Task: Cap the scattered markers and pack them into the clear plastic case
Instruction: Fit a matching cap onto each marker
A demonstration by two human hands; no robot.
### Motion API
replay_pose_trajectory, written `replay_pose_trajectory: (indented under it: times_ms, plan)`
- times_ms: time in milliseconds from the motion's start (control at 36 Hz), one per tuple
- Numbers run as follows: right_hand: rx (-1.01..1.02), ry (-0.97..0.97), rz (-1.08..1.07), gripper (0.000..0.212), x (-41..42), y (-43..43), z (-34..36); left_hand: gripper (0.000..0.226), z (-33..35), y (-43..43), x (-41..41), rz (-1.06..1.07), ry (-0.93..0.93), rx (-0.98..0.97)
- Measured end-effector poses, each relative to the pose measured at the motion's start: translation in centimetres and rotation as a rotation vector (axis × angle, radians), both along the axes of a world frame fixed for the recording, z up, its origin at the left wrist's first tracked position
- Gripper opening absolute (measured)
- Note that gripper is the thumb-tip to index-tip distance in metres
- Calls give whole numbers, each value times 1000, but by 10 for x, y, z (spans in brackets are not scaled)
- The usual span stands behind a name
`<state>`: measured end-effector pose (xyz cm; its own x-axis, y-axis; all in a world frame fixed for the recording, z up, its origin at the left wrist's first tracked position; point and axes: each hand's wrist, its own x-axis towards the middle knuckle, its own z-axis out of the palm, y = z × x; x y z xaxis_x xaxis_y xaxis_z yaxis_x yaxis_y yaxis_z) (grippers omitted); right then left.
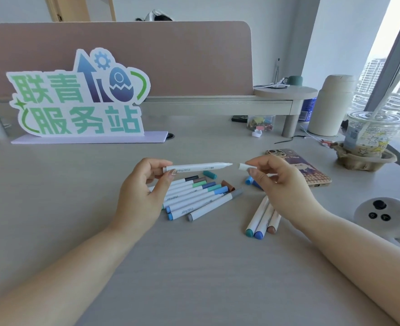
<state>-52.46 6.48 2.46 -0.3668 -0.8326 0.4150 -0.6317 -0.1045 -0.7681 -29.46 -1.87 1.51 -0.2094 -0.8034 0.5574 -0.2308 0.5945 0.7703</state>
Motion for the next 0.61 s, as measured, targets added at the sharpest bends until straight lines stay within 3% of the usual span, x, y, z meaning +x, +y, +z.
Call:
replay_pose_trajectory:
  times_ms: [611]
  plan:
    - [-16,162,101,17,6,6,1,11,5,6,0,-79,-36,19]
